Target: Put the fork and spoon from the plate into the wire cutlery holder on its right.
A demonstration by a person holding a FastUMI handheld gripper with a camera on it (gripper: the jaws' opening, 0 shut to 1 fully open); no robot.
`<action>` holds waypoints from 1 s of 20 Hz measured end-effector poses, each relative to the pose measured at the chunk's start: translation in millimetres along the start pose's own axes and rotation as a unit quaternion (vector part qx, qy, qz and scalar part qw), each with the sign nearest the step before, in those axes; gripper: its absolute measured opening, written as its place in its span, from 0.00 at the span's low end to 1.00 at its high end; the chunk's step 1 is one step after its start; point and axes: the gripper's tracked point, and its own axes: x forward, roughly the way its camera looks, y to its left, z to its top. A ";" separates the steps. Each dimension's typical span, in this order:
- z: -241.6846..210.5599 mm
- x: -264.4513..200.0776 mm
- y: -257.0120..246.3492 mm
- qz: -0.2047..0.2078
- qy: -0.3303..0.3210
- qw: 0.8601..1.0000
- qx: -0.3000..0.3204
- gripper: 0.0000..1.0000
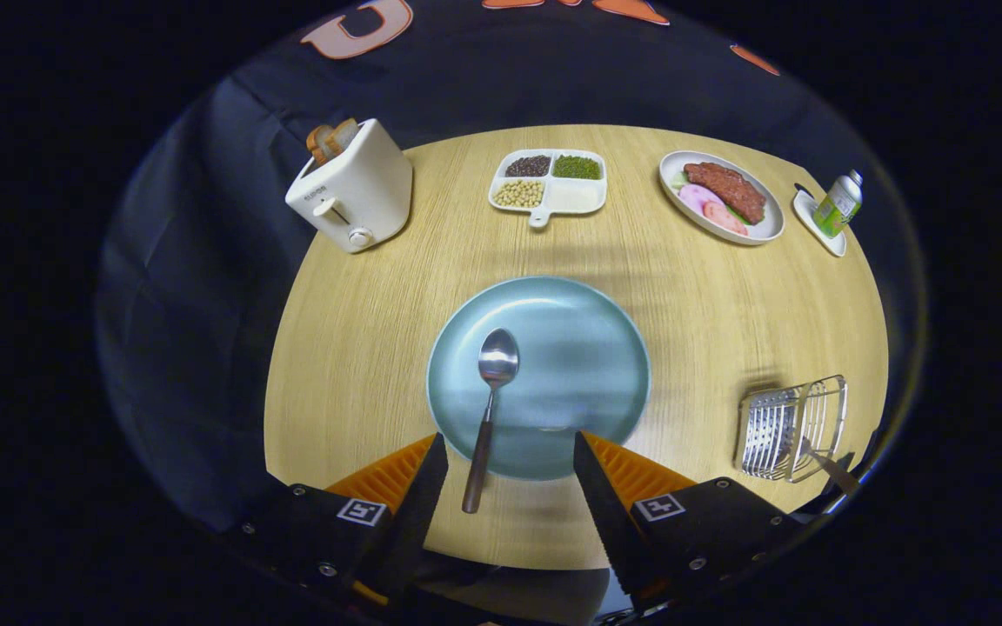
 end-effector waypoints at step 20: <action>-19.6 97.8 2.7 -0.040 0.111 0.993 0.018 0.22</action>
